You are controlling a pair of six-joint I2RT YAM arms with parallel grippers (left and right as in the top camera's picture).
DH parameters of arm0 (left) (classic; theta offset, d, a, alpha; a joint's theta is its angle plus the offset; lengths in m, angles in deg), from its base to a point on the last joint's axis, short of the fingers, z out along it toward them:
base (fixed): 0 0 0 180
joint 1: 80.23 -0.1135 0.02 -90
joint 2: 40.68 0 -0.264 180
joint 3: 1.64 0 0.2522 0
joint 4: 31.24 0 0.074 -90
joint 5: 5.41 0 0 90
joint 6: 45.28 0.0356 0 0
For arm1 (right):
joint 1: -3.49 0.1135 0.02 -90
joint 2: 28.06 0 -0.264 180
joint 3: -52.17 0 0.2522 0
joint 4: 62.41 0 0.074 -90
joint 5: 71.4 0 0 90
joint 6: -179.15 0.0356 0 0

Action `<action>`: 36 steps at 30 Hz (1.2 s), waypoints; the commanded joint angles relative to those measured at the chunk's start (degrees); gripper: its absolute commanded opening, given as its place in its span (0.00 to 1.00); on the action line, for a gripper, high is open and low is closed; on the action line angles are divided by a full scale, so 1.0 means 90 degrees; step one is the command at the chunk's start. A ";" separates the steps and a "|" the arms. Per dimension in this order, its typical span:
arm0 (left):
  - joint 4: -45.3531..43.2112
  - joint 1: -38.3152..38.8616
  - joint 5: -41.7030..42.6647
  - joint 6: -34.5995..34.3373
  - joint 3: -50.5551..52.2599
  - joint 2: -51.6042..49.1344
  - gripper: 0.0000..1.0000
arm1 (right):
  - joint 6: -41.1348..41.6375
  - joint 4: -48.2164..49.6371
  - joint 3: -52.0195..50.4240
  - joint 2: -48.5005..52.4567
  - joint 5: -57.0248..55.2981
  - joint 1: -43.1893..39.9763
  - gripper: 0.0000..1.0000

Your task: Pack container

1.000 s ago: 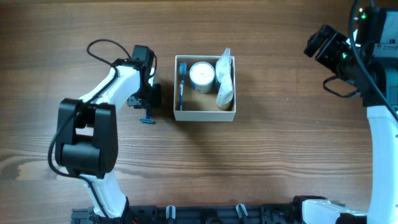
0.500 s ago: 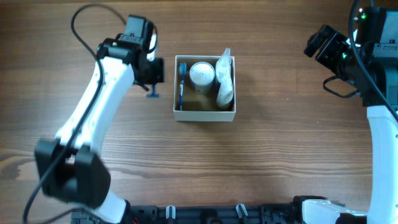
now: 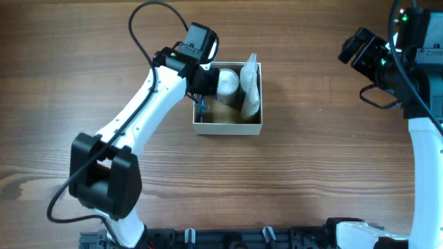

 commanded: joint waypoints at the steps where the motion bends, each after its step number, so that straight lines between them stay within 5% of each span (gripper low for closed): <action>1: -0.0039 -0.0032 -0.0090 -0.0177 -0.0017 -0.0005 0.43 | 0.0083 0.0022 0.0000 0.0000 0.0012 0.0022 1.00; 2: -0.0017 -0.0049 -0.0080 -0.0194 -0.0058 0.0078 0.57 | 0.0083 0.0022 0.0000 0.0000 0.0012 0.0022 1.00; 8: 0.0376 -0.0087 0.0087 -0.0687 -0.0270 0.1241 0.82 | 0.0080 0.0022 0.0000 0.0000 0.0012 0.0022 1.00; 9: 0.0534 -0.0083 0.0138 -0.0685 -0.0270 0.1664 1.00 | 0.0080 0.0022 0.0000 0.0000 0.0015 0.0022 1.00; 17: 0.1814 -0.0070 0.0058 -0.0607 -0.0270 0.4243 1.00 | 0.0083 0.0022 0.0000 0.0000 0.0012 0.0022 1.00; 27: 0.2657 -0.0063 -0.1258 -0.0612 -0.0041 0.6295 1.00 | 0.0083 0.0022 0.0000 0.0000 0.0012 0.0022 1.00; 31: 0.1831 -0.0663 -0.1382 -0.0612 0.1219 0.6841 1.00 | 0.0083 0.0019 0.0000 0.0000 0.0012 0.0022 1.00; 36: -0.0260 -0.2023 -0.0100 -0.0610 0.3793 0.7759 1.00 | 0.0083 0.0022 0.0000 0.0000 0.0012 0.0022 1.00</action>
